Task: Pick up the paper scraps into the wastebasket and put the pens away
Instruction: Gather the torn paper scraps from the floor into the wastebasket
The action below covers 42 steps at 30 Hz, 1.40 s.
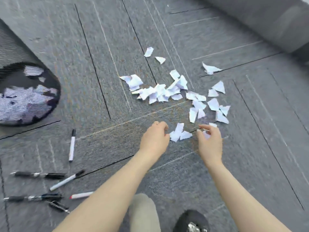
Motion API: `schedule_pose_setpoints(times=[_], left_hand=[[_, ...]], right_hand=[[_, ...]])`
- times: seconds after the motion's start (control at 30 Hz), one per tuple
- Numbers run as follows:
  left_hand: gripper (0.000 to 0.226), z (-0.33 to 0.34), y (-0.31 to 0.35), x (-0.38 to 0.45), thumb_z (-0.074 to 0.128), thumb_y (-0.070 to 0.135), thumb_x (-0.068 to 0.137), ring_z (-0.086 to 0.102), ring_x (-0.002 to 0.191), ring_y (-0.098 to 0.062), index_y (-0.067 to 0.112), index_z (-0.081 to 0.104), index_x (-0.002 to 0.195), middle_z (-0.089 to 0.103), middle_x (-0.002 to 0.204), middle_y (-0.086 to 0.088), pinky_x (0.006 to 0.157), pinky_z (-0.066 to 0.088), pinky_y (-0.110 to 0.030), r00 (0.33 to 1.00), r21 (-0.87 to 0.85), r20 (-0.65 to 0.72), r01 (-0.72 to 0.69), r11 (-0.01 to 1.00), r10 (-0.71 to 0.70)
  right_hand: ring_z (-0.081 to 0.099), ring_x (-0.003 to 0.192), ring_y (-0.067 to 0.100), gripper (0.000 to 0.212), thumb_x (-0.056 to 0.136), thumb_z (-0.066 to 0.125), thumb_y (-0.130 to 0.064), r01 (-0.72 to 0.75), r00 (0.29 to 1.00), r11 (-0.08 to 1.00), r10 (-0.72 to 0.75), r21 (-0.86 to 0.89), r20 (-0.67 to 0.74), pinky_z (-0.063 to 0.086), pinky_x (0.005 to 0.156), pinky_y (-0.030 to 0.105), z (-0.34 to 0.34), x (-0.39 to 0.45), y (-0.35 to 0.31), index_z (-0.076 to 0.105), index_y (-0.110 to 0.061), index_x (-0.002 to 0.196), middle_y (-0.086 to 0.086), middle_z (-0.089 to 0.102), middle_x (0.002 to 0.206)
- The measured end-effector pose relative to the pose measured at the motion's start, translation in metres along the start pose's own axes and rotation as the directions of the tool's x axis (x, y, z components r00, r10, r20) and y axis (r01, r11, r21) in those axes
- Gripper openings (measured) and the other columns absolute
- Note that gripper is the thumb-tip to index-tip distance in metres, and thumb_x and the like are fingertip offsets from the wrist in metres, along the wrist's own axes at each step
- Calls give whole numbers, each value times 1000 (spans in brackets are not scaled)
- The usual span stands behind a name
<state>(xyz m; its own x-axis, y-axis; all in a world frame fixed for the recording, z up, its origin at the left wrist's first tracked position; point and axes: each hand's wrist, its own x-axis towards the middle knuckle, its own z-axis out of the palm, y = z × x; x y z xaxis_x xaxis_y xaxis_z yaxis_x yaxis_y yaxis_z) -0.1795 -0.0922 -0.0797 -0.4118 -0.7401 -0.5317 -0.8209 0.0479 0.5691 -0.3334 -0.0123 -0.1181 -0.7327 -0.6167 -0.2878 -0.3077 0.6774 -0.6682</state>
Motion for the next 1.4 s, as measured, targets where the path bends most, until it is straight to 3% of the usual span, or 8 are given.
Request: schedule_pose_setpoints(times=[0.17,0.37,0.57,0.7,0.8,1.0,1.1,1.4], left_hand=[[44,28,23,19,56,21,91,50,119,-30,10,40,130,45,135,-11,92,44,-41,997,42,-5,74,996,-74],[34,43,22,28,59,29,89,49,116,-27,12,50,117,53,125,-9,95,40,-38,992,217,-128,43,975,-16],[18,64,27,24,53,18,92,46,114,-26,14,52,109,53,122,-6,94,37,-36,974,93,-210,101,991,-80],[10,64,27,21,52,6,90,45,106,-26,13,52,96,52,114,-7,87,37,-34,969,-31,-232,82,996,-87],[20,63,27,20,49,-1,88,47,97,-27,17,43,81,53,104,-7,77,36,-33,964,-71,-255,58,996,-75],[12,59,24,17,39,2,94,50,88,-29,8,49,91,57,95,-10,69,36,-35,985,49,-144,-93,994,99],[10,53,21,20,45,3,91,51,82,-28,10,49,85,58,87,-8,69,40,-39,991,-21,-114,-76,997,73],[6,29,20,39,52,4,89,45,66,-20,7,53,85,54,74,-2,54,35,-31,999,-93,14,-28,995,29]], right_hand=[[54,99,21,28,79,68,-26,80,992,983,-62,-167,110,45,89,40,12,-2,2,63,-18,106,2,59,104],[58,78,18,7,80,65,-29,93,986,957,-51,-276,158,48,72,37,17,1,-8,60,-26,83,-7,58,77],[55,89,16,4,81,66,-25,190,971,918,-123,-348,204,45,78,34,5,7,-2,62,-24,82,-4,57,95],[57,77,14,10,83,64,-21,164,970,942,-100,-292,224,46,67,32,6,6,-3,57,-24,90,-11,60,81],[56,68,14,10,84,64,-24,132,972,946,-65,-296,227,44,63,32,6,6,-3,57,-25,92,-10,57,69],[56,85,22,10,84,60,-20,236,948,881,-116,-410,296,44,80,38,1,9,-9,65,-21,93,-1,61,88],[55,93,23,10,85,62,-25,312,927,843,-171,-438,333,43,82,39,-2,14,-9,63,-19,93,2,59,98],[54,76,21,16,84,54,-5,104,968,978,-57,-181,246,45,67,35,7,1,-11,47,-19,88,-3,57,87]])
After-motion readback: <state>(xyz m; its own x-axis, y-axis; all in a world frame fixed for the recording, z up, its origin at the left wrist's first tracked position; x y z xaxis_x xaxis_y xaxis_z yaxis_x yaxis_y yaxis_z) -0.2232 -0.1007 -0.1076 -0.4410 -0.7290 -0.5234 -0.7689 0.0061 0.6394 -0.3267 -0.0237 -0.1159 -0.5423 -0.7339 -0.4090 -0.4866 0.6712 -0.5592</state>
